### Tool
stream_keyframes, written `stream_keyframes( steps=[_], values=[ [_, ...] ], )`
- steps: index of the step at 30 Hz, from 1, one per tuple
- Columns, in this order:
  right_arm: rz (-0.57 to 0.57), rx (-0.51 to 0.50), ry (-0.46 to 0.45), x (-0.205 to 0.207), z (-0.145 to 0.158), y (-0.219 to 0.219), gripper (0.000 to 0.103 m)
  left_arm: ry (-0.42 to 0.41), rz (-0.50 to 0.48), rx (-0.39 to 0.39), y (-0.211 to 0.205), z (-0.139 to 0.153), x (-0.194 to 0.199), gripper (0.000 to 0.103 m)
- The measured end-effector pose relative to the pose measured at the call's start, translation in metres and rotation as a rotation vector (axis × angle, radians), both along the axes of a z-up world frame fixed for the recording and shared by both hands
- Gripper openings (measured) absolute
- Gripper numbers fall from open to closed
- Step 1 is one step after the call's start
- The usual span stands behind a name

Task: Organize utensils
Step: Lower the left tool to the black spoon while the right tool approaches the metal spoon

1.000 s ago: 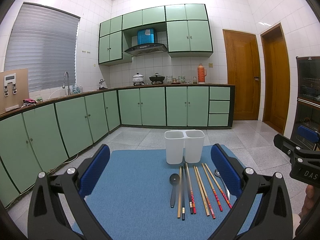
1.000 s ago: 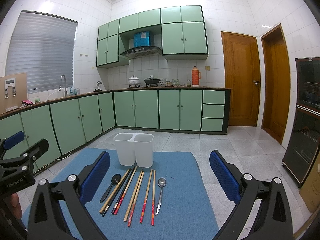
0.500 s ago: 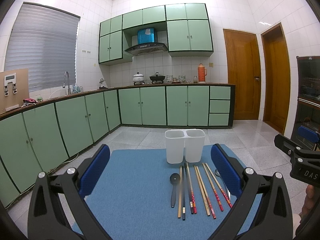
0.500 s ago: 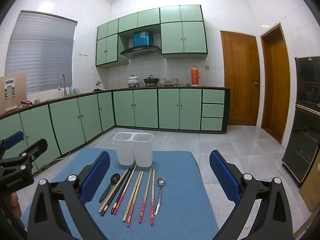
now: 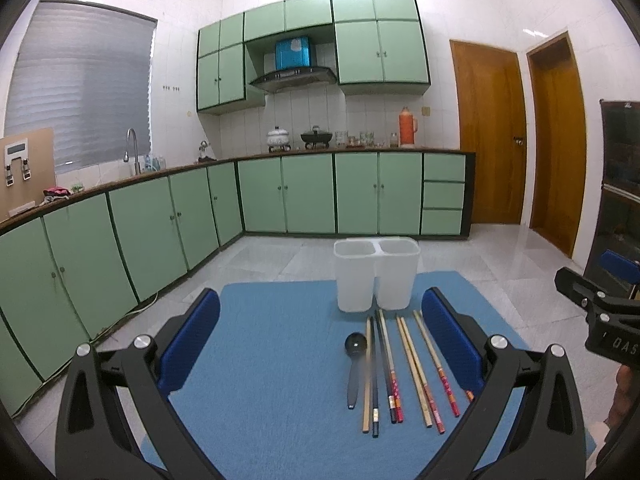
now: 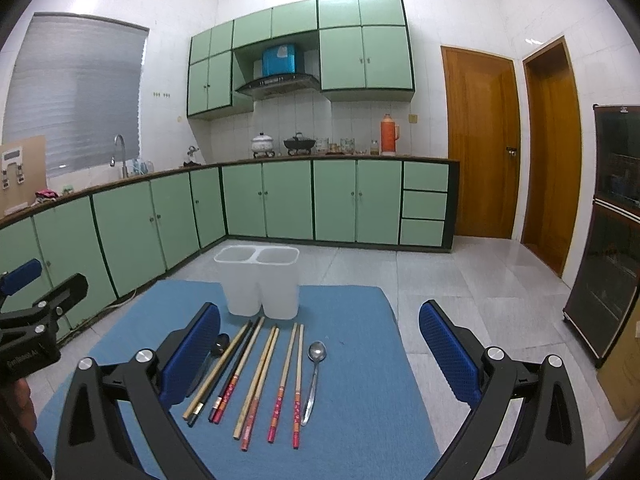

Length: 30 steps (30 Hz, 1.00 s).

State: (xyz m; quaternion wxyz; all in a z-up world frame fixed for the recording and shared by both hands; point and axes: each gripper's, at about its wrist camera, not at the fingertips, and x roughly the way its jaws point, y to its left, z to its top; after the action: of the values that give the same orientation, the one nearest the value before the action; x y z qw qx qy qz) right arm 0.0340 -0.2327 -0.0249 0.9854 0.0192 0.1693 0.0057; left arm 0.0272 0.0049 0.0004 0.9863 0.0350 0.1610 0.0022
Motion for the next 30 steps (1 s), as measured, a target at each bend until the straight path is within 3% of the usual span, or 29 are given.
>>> stream_keyframes(
  steps=[4,10,15,17,25,30],
  values=[
    [-0.024,-0.038,0.086,0.027,-0.016,-0.005,0.097,0.134,0.01,0.007,0.009,-0.02,0.035,0.098],
    [-0.014,-0.059,0.254,0.079,-0.052,-0.012,0.096,0.377,0.049,-0.057,0.038,-0.062,0.099,0.098],
    [0.045,0.009,0.369,0.119,-0.078,-0.016,0.085,0.471,0.061,-0.103,0.049,-0.086,0.137,0.098],
    [0.07,0.025,0.411,0.135,-0.088,-0.014,0.076,0.498,0.046,-0.112,0.045,-0.095,0.152,0.095],
    [0.12,0.056,0.502,0.18,-0.108,-0.005,0.073,0.607,-0.025,-0.13,0.015,-0.127,0.204,0.086],
    [0.118,0.062,0.518,0.188,-0.117,-0.002,0.073,0.65,-0.042,-0.14,0.004,-0.144,0.223,0.085]
  ],
)
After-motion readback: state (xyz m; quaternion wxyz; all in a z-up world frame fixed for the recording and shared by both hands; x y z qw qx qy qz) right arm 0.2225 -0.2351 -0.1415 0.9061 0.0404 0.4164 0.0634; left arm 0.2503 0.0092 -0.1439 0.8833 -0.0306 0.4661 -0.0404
